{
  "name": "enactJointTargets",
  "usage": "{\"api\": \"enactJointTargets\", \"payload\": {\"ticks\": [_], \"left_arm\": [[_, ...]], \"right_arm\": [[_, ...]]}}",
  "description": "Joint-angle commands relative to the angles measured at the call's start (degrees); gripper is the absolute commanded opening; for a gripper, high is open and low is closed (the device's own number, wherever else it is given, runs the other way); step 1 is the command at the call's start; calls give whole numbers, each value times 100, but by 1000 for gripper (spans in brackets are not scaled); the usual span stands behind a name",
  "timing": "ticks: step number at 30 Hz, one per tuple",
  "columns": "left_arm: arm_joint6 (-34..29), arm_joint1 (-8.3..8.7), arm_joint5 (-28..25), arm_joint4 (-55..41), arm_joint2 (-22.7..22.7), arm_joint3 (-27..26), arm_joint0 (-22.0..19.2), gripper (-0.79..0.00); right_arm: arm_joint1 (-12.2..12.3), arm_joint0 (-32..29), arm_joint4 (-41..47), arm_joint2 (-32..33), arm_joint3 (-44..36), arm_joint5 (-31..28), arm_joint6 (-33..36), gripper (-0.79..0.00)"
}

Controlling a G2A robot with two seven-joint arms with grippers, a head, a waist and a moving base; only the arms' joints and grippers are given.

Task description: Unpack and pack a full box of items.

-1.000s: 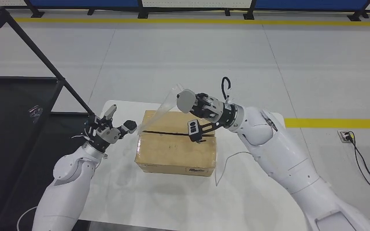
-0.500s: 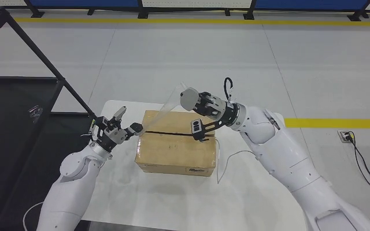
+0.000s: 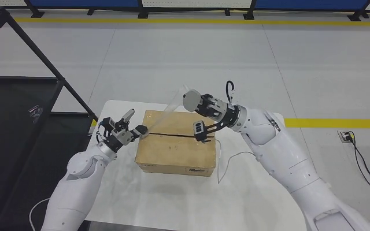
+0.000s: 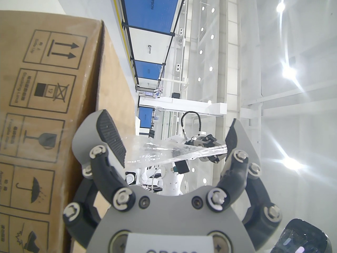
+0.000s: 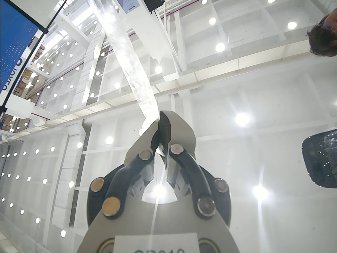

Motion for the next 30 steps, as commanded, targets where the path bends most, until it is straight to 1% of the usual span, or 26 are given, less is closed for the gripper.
{"api": "enactJointTargets", "payload": {"ticks": [1, 2, 3, 4, 8, 10, 12, 14, 16, 19, 22, 30], "left_arm": [[9, -7, -4, 17, 6, -2, 4, 0], [16, -9, -4, 30, 5, 0, 6, 0], [21, -11, -12, 39, 2, -4, 9, 0], [28, -13, -16, 49, 0, -5, 16, 0], [43, -23, -8, 81, -2, -24, 42, 0], [51, -29, -6, 88, -3, -35, 51, 0], [49, -33, -4, 105, -5, -45, 56, 0], [62, -37, 3, 120, -9, -50, 60, 0], [68, -42, 9, 128, -14, -59, 64, 0], [61, -47, 17, 148, -22, -67, 67, 0], [55, -54, 36, 163, -23, -71, 64, 0], [65, -76, 42, 191, -23, -57, 55, 0]], "right_arm": [[-7, -9, 0, 20, 26, 0, -36, -634], [-11, -14, 0, 32, 40, 0, -61, -582], [-15, -24, 0, 48, 51, 0, -77, -511], [-19, -34, 0, 64, 64, 0, -95, -465], [-30, -80, 0, 144, 125, 0, -196, -397], [-35, -109, 0, 199, 161, 0, -239, -274], [-37, -138, 0, 264, 196, 0, -286, -200], [-36, -177, 0, 344, 222, 0, -321, -166], [-31, -230, 0, 443, 223, 0, -331, -102], [-12, -304, 0, 593, 203, 0, -399, -77], [4, -377, 0, 728, 174, 0, -476, 0], [-25, -440, 0, 897, 210, 0, -690, 0]]}}
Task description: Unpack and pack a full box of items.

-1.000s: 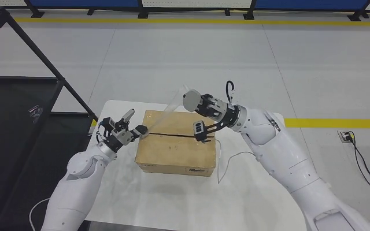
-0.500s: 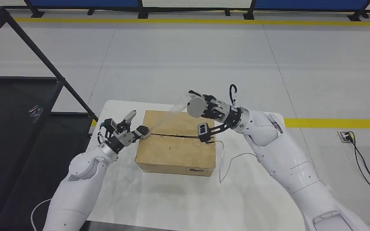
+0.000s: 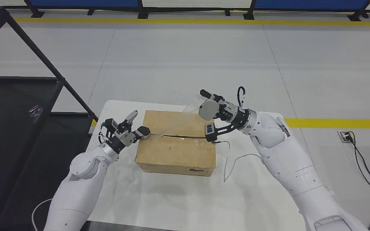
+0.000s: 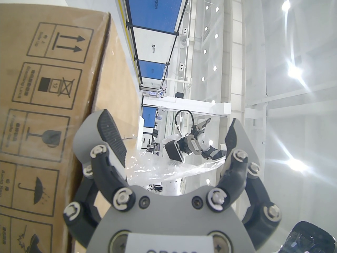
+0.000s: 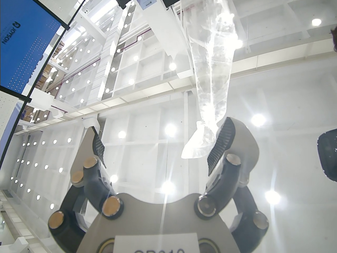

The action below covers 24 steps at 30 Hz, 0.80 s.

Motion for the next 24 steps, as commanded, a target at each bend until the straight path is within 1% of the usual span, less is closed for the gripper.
{"api": "enactJointTargets", "payload": {"ticks": [1, 7, 10, 11, 13, 14, 15, 17, 19, 20, 21, 24], "left_arm": [[16, -5, -1, 4, -3, 5, 2, 0], [22, -12, -51, -58, -75, -6, 24, 0], [7, -3, -114, -221, -216, -39, 57, 0], [7, 4, -144, -279, -280, -56, 76, 0], [17, 22, -188, -387, -419, -109, 134, 0], [6, 34, -198, -438, -496, -123, 168, 0], [-8, 46, -209, -477, -568, -143, 201, 0], [-39, 68, -216, -531, -689, -193, 273, 0], [-53, 85, -216, -562, -783, -244, 347, 0], [-61, 91, -213, -582, -821, -271, 380, 0], [-69, 96, -215, -591, -851, -293, 413, 0], [-82, 103, -210, -636, -916, -353, 488, 0]], "right_arm": [[-17, 0, 0, 21, 16, 0, -27, 0], [-87, 28, 0, 90, 36, 0, -62, 0], [-129, 49, 0, 104, -25, 0, -19, 0], [-144, 58, 0, 98, -45, 0, -11, -15], [-176, 89, 0, 76, -97, 0, 11, -68], [-195, 109, 0, 61, -124, 0, 31, -157], [-215, 134, 0, 38, -146, 0, 47, -209], [-260, 206, 0, -36, -178, 0, 46, -243], [-310, 296, 0, -113, -212, 0, 71, -252], [-335, 342, 0, -154, -237, 0, 84, -296], [-360, 386, 0, -196, -247, 0, 100, -400], [-439, 536, 0, -337, -254, 0, 125, -413]]}}
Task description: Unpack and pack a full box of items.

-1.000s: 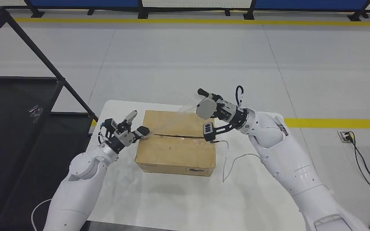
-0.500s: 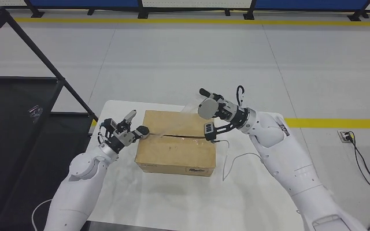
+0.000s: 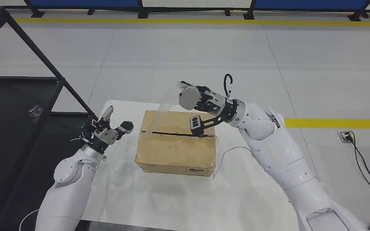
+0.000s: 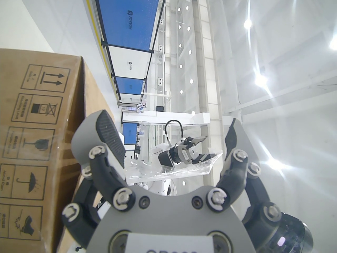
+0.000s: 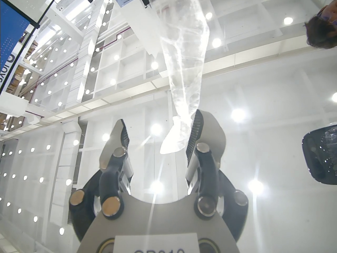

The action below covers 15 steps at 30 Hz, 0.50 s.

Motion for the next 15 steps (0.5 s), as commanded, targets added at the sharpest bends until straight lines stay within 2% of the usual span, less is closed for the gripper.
{"api": "enactJointTargets", "payload": {"ticks": [1, 15], "left_arm": [[-4, 2, -2, -33, -34, -33, 40, 0], [-71, 11, -18, -169, -218, -121, 157, 0]], "right_arm": [[-49, 97, 0, -88, 20, 0, 18, -413], [-411, 670, -1, -610, 307, 0, 233, -431]]}}
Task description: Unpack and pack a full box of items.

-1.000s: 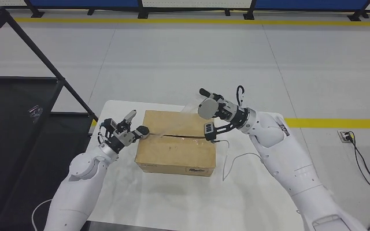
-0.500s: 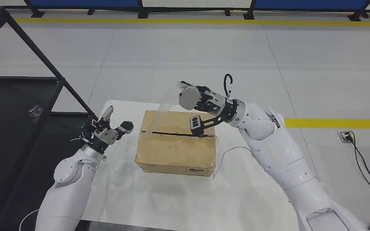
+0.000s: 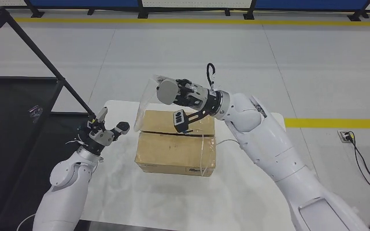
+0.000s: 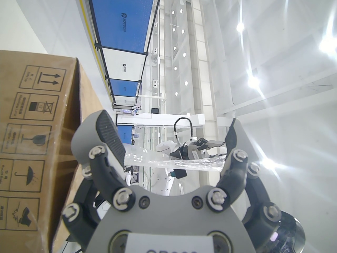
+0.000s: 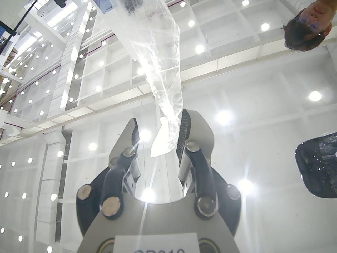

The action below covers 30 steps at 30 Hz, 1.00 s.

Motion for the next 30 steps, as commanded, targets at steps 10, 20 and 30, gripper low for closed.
{"api": "enactJointTargets", "payload": {"ticks": [10, 20, 30], "left_arm": [[42, -22, -108, -122, -54, 14, 19, 0], [56, -45, -45, -28, 22, 0, -21, 0], [97, -64, -91, -33, 27, -78, 56, 0]], "right_arm": [[-214, 127, 0, -207, 576, 0, -118, -413], [-164, -105, 0, 170, 531, 0, -357, -416], [-269, -131, 0, 285, 636, 0, -643, -406]]}}
